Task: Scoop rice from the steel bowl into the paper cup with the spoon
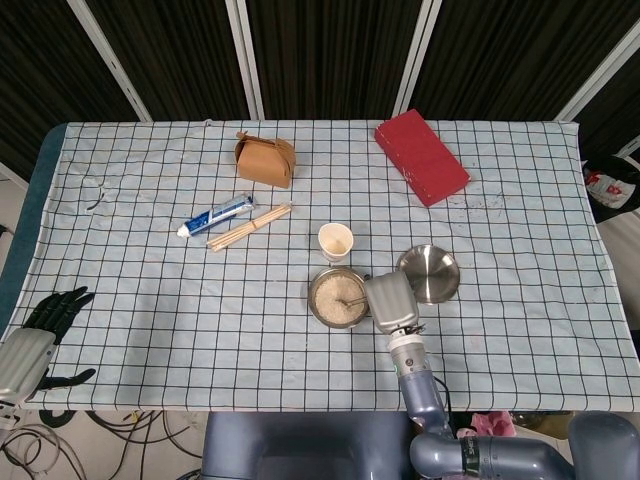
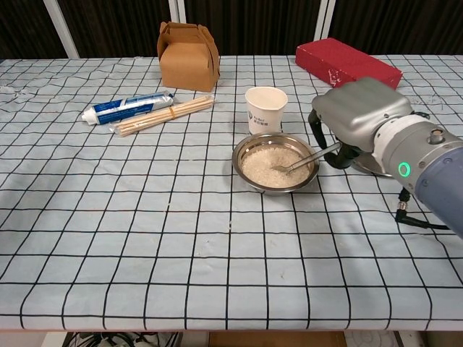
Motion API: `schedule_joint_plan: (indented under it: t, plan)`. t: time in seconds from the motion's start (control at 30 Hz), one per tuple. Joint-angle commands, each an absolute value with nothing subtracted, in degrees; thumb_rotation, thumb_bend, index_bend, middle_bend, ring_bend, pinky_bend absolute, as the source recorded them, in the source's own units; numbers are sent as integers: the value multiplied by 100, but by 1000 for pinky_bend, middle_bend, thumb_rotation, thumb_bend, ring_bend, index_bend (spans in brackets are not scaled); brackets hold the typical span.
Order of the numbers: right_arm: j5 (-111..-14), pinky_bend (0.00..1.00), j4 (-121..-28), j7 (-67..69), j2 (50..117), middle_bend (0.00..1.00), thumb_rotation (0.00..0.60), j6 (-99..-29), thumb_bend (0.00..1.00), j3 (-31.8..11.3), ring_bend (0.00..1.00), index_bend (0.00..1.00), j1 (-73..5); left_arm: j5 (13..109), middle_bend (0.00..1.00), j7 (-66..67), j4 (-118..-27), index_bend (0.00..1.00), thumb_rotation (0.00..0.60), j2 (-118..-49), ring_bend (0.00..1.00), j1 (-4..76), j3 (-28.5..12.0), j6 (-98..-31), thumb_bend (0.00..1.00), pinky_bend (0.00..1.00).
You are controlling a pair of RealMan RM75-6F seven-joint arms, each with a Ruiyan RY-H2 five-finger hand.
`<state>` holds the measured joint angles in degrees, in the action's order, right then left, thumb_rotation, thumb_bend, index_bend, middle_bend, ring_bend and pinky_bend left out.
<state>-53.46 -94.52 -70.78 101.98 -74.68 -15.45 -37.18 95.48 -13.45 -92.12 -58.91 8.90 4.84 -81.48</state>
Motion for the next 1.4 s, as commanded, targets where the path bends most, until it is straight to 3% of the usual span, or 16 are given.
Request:
schedule_joint_plan:
  t: [0.03, 0.73, 1.4]
  plan:
    - [-5186, 1000, -9558, -7017, 10213, 1000, 600, -7532, 479, -1615, 1000, 669, -3734, 9548, 0, -1353, -9214, 0, 600, -5890, 0, 890, 484, -8148, 20, 0]
    - [-4597, 1000, -9963, -6927, 10149, 1000, 600, -7876, 479, -1799, 1000, 672, -3904, 9562, 0, -1352, -9206, 0, 600, -5896, 0, 886, 485, -8157, 20, 0]
    - [-3349, 1000, -10613, -6932, 10077, 1000, 600, -8378, 479, -2252, 1000, 672, -4057, 9565, 0, -1344, -9210, 0, 600, -5898, 0, 879, 486, -8162, 20, 0]
